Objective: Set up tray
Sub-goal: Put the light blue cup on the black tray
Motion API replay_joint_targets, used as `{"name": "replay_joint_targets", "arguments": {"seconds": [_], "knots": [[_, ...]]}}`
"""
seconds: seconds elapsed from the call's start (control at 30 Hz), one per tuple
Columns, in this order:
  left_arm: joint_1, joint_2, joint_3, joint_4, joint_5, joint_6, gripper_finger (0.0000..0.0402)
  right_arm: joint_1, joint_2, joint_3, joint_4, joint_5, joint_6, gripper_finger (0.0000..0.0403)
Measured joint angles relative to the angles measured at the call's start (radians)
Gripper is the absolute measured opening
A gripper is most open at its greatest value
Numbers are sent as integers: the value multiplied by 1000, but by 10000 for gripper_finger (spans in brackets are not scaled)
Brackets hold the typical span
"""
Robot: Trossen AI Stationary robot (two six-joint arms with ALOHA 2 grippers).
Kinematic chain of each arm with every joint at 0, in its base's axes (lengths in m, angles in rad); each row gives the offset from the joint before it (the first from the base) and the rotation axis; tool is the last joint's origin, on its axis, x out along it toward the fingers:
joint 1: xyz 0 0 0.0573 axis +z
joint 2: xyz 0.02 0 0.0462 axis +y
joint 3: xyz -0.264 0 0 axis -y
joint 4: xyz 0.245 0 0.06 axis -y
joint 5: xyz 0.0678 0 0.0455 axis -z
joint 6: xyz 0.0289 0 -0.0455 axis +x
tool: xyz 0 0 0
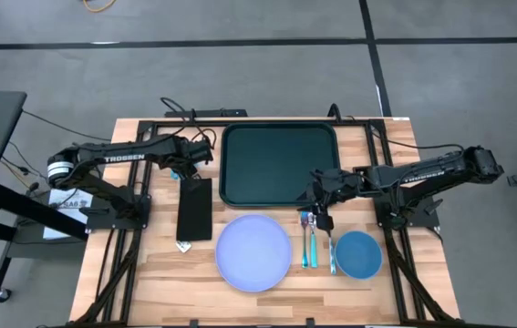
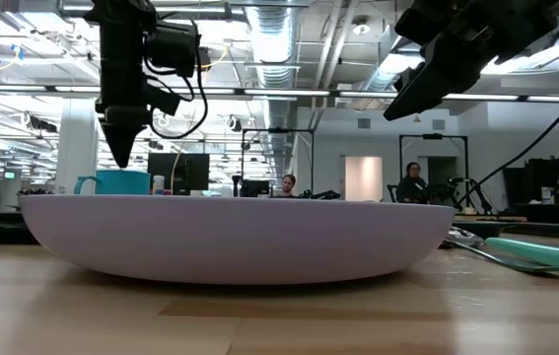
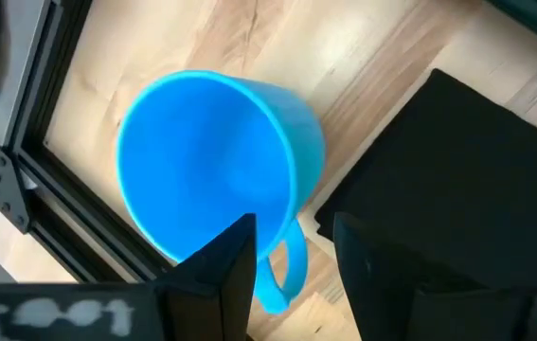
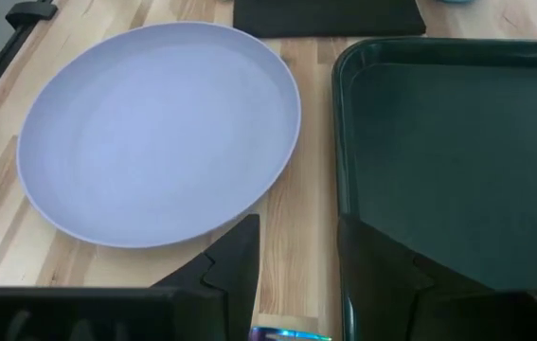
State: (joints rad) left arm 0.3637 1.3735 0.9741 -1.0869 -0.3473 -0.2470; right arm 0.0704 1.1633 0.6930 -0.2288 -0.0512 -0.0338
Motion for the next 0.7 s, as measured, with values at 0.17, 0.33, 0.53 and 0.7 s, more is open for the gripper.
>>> {"name": "replay_joint_targets", "arguments": {"seconds": [0.17, 0.33, 0.53, 0.7], "knots": [[-1, 0, 0, -7, 4, -34, 132, 0, 0, 0, -4, 0, 0, 134], [-1, 0, 0, -7, 6, -37, 132, 0, 0, 0, -3, 0, 0, 134], [1, 3, 0, -7, -26, -36, 132, 0, 0, 0, -3, 0, 0, 134], [12, 3, 0, -4, -31, -32, 132, 0, 0, 0, -3, 0, 0, 134]]}}
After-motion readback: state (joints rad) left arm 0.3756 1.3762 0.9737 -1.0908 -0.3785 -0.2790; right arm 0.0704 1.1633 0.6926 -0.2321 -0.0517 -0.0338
